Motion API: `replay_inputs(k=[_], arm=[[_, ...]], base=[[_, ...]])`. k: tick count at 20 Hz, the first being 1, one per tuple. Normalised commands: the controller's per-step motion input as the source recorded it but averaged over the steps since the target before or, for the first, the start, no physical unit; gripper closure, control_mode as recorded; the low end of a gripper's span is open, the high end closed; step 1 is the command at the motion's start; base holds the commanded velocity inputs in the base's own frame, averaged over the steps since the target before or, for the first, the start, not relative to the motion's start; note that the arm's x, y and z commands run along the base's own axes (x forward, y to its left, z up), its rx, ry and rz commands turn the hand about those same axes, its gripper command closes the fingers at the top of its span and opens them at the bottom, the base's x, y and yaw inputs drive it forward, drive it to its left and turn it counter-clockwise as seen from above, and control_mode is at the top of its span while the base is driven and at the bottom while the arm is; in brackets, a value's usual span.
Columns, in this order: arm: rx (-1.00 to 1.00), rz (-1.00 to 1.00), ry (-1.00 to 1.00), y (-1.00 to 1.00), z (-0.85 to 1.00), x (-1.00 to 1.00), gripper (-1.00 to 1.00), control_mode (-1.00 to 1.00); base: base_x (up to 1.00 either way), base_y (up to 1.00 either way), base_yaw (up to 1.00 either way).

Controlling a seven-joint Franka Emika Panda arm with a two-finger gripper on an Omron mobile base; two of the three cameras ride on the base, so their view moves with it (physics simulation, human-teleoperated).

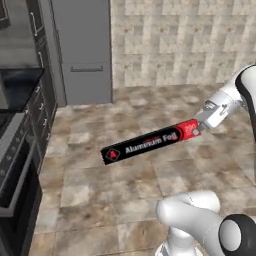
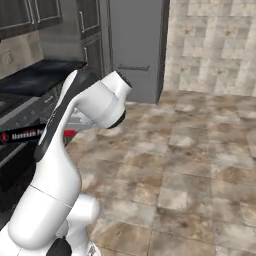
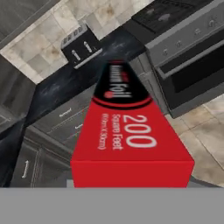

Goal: Retrieve the tupperware and aluminum foil from the cabinet and place them on the dining counter near the plate with lime and avocado to prepare for storing leftovers.

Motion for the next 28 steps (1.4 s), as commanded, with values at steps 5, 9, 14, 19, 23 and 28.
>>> replay_inputs(k=[5,9,14,19,23,28], arm=[[0.0,0.0,0.0,0.0,0.0,0.0,1.0,1.0],[0.0,0.0,0.0,0.0,0.0,0.0,1.0,1.0],[0.0,0.0,0.0,0.0,0.0,0.0,1.0,1.0],[0.0,0.0,0.0,0.0,0.0,0.0,1.0,1.0],[0.0,0.0,0.0,0.0,0.0,0.0,1.0,1.0],[0.0,0.0,0.0,0.0,0.0,0.0,1.0,1.0]], base=[[0.0,-0.05,-0.96],[0.0,-0.04,-0.95],[0.0,-0.03,-0.94],[0.0,0.0,-0.9],[0.01,0.0,-0.88],[0.11,0.0,-0.85]])
